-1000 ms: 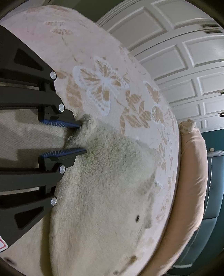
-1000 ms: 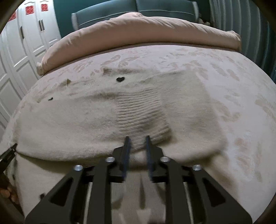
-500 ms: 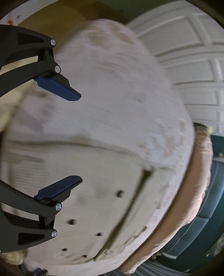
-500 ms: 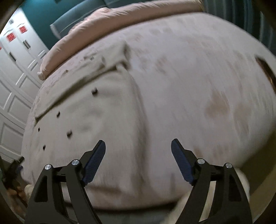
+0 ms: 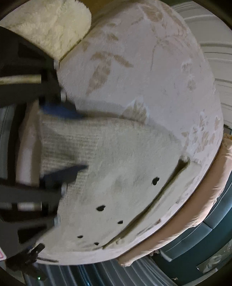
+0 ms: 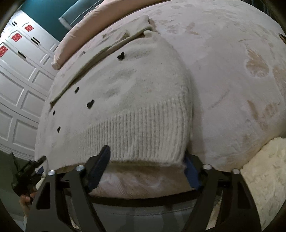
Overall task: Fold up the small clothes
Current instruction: 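Grasp the ribbed hem with both tools and fold it toward the collar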
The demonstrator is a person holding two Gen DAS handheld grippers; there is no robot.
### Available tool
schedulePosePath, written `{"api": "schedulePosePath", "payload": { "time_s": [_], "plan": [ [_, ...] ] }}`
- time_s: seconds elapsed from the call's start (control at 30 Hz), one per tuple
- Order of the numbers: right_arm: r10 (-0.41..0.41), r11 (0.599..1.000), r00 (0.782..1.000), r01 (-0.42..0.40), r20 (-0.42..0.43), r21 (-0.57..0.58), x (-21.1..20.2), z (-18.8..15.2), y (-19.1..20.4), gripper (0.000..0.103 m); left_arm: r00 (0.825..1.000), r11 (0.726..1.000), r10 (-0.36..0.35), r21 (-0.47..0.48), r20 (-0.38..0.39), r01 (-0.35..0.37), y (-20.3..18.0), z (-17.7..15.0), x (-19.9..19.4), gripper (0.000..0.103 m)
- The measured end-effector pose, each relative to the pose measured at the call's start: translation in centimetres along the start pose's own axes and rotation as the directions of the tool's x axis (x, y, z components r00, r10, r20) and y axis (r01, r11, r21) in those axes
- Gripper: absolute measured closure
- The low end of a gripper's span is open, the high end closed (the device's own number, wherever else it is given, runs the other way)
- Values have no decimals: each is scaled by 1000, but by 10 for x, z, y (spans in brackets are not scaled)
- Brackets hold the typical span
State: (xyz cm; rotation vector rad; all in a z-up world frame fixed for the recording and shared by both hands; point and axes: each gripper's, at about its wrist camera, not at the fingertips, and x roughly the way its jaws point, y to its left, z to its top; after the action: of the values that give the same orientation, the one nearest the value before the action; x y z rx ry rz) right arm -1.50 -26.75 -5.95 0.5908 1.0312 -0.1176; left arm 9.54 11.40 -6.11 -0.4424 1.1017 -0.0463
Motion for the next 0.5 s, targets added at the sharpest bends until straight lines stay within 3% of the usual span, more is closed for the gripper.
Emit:
{"api": "schedulePosePath", "payload": {
  "time_s": [0.07,0.17,0.2,0.33,0.5],
  "plan": [
    [3,1000,1000,-3,2,10,-2,3,-3,48,1000,1000,-13,1,-8,13,-2,3,-1,95],
    [13,1000,1000,-13,7,22,-5,6,-6,78,1000,1000,-20,8,-3,20,-4,6,-6,96],
    [16,1000,1000,-16,11,24,-8,7,-7,94,1000,1000,-24,13,7,24,-5,6,-10,96],
    [46,999,998,-47,52,13,-27,6,-7,98,998,998,-47,32,51,45,-8,3,-33,98],
    [34,998,998,-30,60,-54,-60,-8,-5,100,996,994,-78,86,40,75,-11,-9,-64,98]
  ]
}}
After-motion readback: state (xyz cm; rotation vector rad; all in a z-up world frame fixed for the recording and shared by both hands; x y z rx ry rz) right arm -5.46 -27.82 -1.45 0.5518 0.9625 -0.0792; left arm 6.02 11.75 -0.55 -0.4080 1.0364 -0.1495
